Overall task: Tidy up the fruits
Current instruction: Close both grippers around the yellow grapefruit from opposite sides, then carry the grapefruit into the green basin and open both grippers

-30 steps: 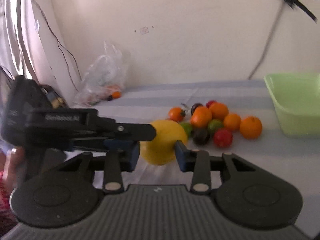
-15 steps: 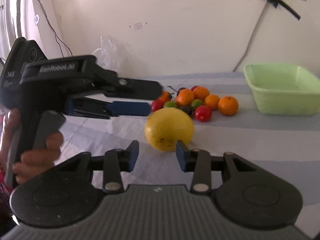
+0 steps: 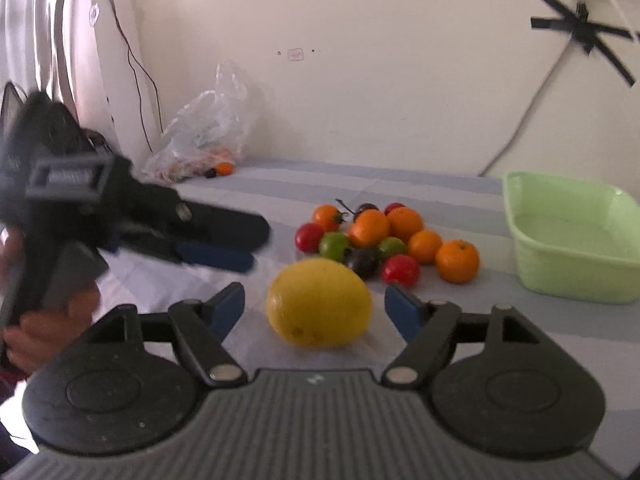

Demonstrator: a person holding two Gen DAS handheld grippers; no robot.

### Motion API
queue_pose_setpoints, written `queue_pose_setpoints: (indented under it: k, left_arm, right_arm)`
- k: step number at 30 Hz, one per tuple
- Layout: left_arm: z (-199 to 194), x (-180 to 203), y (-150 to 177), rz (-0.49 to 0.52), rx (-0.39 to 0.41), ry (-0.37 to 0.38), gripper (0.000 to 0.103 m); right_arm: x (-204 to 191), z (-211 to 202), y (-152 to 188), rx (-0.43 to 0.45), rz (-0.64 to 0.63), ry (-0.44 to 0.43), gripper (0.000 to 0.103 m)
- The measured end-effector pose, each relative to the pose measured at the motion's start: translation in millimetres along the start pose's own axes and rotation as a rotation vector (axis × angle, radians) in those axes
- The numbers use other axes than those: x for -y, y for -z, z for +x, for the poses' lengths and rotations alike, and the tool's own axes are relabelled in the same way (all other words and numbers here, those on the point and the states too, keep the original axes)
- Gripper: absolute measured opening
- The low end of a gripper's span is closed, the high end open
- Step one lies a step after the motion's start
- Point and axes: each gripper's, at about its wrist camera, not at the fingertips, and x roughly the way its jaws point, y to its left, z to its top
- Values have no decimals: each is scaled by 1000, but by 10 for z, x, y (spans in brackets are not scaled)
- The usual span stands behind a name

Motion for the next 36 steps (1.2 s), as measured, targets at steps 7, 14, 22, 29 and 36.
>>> queue_pose_setpoints:
  k: [7, 14, 22, 29, 36]
  left_arm:
    - [46, 219, 156, 66, -57, 79, 66]
    - [1, 398, 265, 129, -45, 28, 80]
    - [-17, 460, 339, 206, -77, -28, 96]
    - [246, 336, 377, 187, -140, -67, 74]
    - [422, 432, 67, 166, -128, -31, 66]
  right_arm:
    - [-131, -83, 174, -70, -110, -1, 76]
    - [-166, -273, 460, -89, -137, 55, 75]
    - [-175, -172, 413, -62, -170, 81, 75]
    - [-175, -38, 433, -62, -184, 92, 69]
    - [-140, -58, 379, 23, -206, 148, 67]
